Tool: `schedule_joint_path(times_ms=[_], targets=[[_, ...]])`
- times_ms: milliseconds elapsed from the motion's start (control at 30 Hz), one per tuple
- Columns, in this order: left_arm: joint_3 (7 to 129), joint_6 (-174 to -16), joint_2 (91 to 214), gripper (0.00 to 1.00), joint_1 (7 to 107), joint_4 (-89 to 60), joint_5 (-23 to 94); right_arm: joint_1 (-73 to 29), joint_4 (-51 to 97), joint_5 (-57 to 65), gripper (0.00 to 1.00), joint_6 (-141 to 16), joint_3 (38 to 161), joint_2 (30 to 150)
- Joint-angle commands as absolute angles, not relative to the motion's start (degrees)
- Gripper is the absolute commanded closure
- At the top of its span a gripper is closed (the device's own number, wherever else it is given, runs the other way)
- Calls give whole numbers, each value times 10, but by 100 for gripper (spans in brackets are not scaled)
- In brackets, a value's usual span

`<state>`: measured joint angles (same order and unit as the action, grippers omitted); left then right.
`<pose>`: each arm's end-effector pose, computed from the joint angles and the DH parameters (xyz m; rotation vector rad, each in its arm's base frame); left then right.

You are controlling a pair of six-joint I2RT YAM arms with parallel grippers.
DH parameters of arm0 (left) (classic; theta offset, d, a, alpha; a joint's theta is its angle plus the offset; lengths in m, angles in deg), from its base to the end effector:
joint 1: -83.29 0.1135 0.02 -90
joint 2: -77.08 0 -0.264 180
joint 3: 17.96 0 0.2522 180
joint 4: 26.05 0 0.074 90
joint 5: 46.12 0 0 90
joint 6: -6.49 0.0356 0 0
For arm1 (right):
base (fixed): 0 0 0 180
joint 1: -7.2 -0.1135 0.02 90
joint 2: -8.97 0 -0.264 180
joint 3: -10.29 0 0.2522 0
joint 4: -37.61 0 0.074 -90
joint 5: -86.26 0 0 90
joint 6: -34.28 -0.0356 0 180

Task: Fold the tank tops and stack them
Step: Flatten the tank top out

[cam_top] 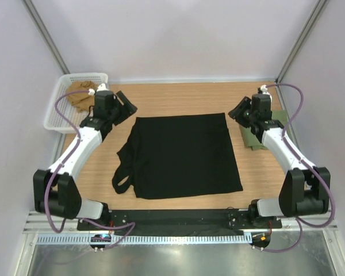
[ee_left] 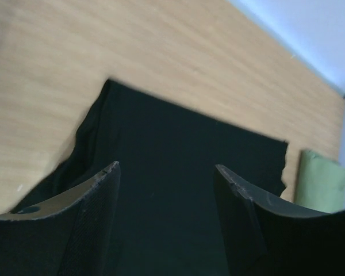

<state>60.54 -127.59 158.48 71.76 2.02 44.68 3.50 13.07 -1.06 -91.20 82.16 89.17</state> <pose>0.3199 -0.0647 0.3054 -0.6143 2.0737 -0.5578 0.3159 0.0221 0.2776 0.5695 2.1018 0.4454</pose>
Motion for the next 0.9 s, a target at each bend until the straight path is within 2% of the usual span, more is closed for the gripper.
schedule_joint_path(times_ms=[0, 133, 267, 333, 533, 767, 867], targets=[[542, -1246, 1543, 35, 715, 88, 441, 32, 76, -4, 56, -898, 754, 827], [482, -1232, 1498, 48, 715, 130, 455, 31, 46, -14, 57, -892, 690, 781], [450, -1221, 1488, 58, 714, 150, 472, 29, 42, -17, 66, -900, 625, 750], [433, -1221, 1485, 62, 714, 157, 487, 28, 47, -15, 67, -905, 604, 735], [362, -1245, 1484, 57, 714, 107, 480, 24, 50, -31, 64, -915, 563, 730], [354, -1236, 1525, 55, 713, 99, 456, 21, 53, -52, 64, -906, 554, 747], [339, -1237, 1517, 46, 710, 93, 471, 21, 59, -51, 64, -908, 552, 751]])
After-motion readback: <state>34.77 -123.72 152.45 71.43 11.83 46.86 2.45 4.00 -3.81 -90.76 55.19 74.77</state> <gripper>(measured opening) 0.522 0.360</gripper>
